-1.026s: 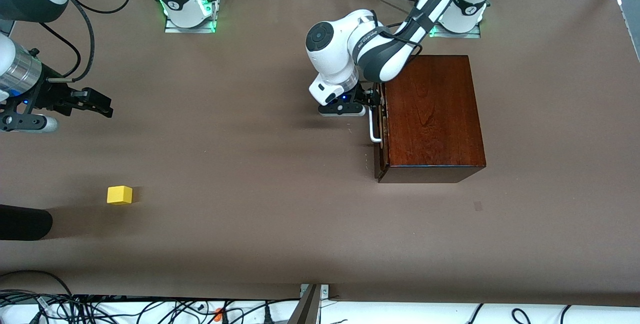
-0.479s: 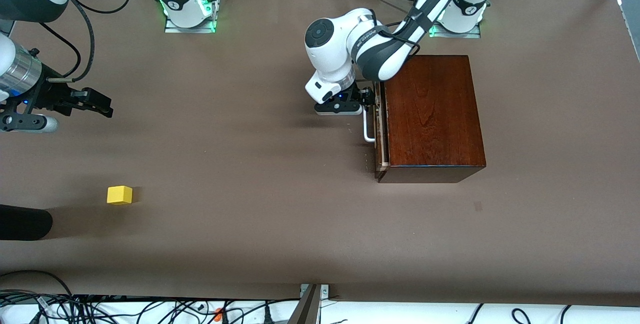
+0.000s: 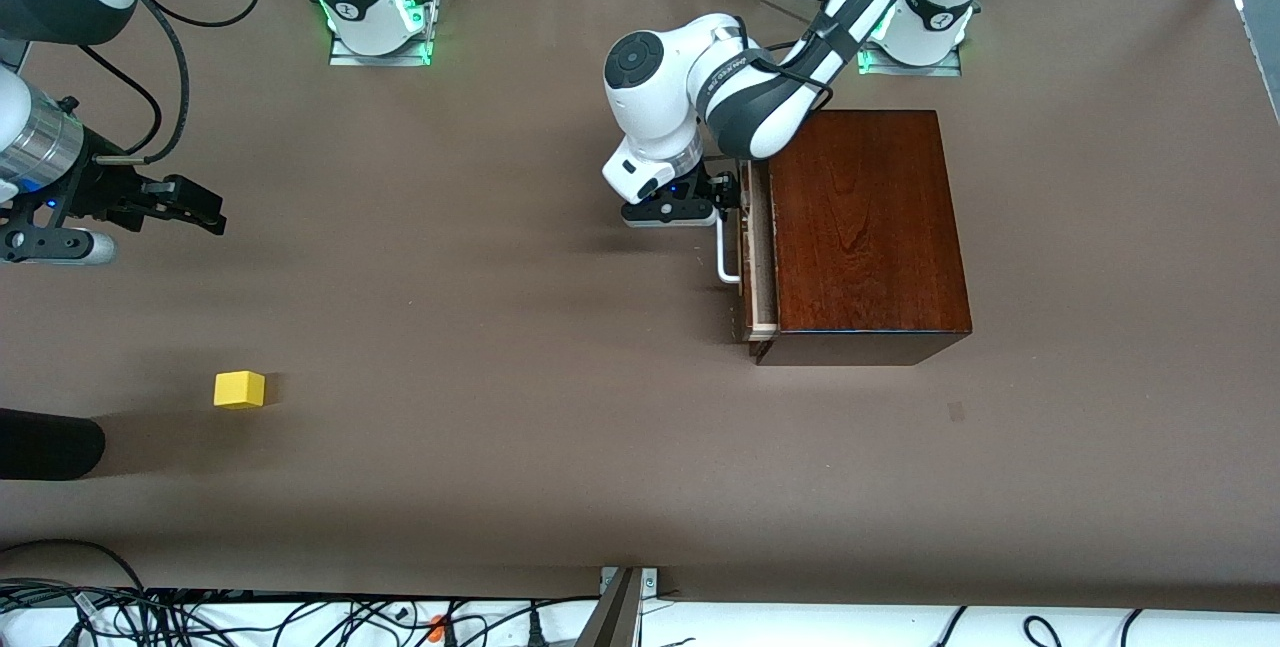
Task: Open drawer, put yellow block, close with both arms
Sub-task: 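Pull the drawer open with the left gripper while the right gripper reaches out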
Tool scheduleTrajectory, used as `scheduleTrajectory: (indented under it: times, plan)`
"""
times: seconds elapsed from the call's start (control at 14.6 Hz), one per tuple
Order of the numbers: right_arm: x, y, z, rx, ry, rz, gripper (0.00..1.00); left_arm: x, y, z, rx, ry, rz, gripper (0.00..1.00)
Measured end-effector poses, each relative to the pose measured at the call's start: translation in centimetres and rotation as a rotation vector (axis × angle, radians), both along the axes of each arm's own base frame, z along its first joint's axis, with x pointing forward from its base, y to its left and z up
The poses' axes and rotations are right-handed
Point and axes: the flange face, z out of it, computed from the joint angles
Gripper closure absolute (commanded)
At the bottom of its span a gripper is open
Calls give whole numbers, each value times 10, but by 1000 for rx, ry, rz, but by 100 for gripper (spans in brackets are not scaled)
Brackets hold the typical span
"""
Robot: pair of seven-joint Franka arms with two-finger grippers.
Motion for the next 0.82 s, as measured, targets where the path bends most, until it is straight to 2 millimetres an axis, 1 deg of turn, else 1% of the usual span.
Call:
scheduleTrajectory:
  times: [0.55,0.62,0.82]
  plan:
    - [0,1,-2,0,5,2,0,1,-25,3,-51,9,8,0]
    - [1,4,-6,0,12,7,0,2,-26,4,-58,12,13,0]
    - [4,25,-17,-6,30,41,0,4,-29,4,-68,16,18,0]
